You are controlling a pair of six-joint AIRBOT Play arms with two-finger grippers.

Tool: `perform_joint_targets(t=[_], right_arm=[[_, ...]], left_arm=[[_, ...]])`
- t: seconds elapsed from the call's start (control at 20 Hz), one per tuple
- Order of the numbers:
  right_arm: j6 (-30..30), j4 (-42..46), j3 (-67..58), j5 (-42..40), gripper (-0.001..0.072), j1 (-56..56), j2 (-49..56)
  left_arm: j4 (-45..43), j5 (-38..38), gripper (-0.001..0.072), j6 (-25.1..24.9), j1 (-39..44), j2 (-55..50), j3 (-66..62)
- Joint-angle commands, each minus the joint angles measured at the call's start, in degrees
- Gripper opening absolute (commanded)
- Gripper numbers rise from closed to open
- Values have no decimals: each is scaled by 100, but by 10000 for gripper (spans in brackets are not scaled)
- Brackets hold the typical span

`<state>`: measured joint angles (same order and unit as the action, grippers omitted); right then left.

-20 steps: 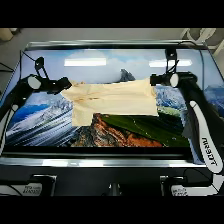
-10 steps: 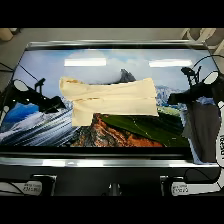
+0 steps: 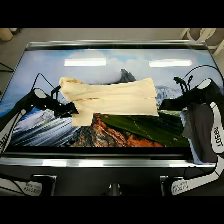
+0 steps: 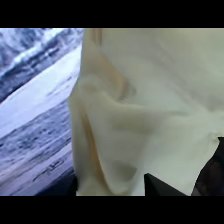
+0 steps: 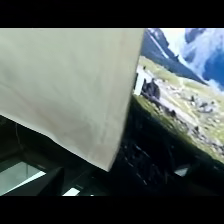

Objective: Fold the shirts.

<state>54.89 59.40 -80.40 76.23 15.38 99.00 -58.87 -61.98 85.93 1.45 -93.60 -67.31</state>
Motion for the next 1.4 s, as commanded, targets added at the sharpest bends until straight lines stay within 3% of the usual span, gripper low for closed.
perform_joint_targets(t=[0.0, 0.1, 0.5, 0.55, 0.6, 0.65, 0.7, 0.85, 1.05, 1.2, 1.35], right_arm=[[-76, -566, 0, 140, 669, 4, 367], [-74, -813, 0, 94, 668, 4, 481], [140, -868, 0, -42, 665, -404, 807], [109, -848, 0, -284, 590, -542, 813], [107, -837, -13, -437, 411, -638, 813], [142, -929, -15, -474, 298, -693, 813], [144, -970, -55, -435, 21, -695, 802], [-413, -1158, -271, -330, 16, -695, 361], [-1152, -1008, -1366, -555, 16, -695, -1419], [-1545, -664, -2503, -1832, 17, -695, -3268], [-1410, -225, -2758, -3101, 16, -695, -4916]], left_arm=[[94, 162, 329, -4, 76, -131, 15], [107, 162, 33, -17, 76, -127, 13], [105, 153, 31, -177, 76, 107, -238], [103, 144, 31, -264, 76, 164, -247], [103, 146, 31, -372, 63, 258, -247], [105, 155, 31, -372, 37, 361, -249], [101, 146, 31, -374, 2, 476, -284], [68, 144, 29, -636, -85, 992, -673], [-407, 308, 28, -649, -101, 2328, -2420], [-417, 1388, 29, -647, -101, 3403, -4291], [-264, 2452, 29, -428, -66, 4293, -5112]])
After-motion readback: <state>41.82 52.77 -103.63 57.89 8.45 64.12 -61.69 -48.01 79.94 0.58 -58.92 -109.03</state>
